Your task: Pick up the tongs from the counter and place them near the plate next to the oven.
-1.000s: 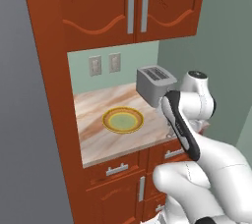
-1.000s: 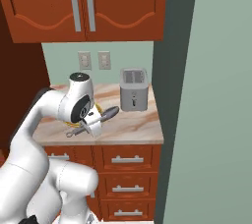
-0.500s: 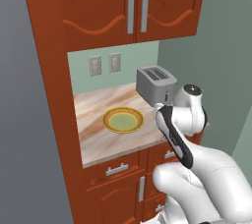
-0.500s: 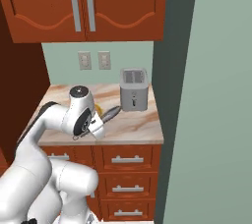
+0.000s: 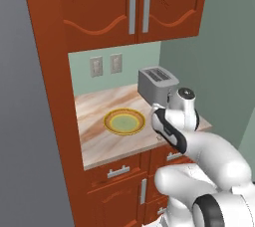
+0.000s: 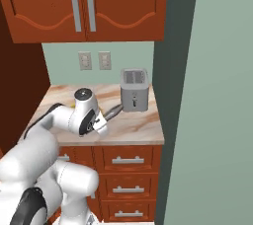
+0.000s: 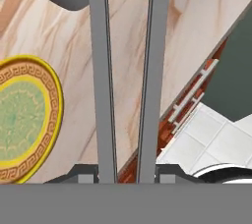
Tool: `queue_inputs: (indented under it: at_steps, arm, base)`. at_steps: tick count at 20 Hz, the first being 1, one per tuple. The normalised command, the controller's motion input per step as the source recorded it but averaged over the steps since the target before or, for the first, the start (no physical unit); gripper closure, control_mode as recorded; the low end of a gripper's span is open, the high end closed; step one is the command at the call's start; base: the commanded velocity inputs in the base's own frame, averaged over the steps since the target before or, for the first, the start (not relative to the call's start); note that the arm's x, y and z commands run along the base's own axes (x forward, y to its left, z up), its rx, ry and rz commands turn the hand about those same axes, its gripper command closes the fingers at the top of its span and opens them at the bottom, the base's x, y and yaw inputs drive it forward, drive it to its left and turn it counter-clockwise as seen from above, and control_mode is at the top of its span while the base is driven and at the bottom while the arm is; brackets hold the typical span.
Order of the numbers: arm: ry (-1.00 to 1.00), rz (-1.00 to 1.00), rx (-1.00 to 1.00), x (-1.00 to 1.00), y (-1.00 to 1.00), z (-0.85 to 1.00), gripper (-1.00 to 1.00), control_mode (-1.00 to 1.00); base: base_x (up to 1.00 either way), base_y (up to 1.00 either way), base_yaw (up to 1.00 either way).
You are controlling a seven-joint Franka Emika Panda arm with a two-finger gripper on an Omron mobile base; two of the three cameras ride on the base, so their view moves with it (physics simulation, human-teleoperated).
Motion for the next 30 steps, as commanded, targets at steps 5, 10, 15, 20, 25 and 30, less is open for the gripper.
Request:
queue_inputs:
  at_steps: [5,10,15,20,25,30]
  arm:
    - [0.04,-0.02,0.0,0.5,0.0,-0.07,1.0,-1.0]
    - [0.12,-0.07,0.0,0.29,0.0,-0.26,1.0,-1.0]
    - [0.01,-0.01,0.0,0.13,0.11,-0.21,1.0,-1.0]
    - [0.0,0.0,0.0,0.26,0.07,-0.16,1.0,-1.0]
    - [0.03,0.0,0.0,0.04,0.0,-0.3,1.0,-1.0]
    - [0.0,0.0,0.0,0.03,0.0,-0.14,1.0,-1.0]
  base:
    - [0.0,0.0,0.0]
    - [0.0,0.0,0.0]
    - [0.0,0.0,0.0]
    - [0.0,0.0,0.0]
    - [0.0,0.0,0.0]
    - [0.0,0.0,0.0]
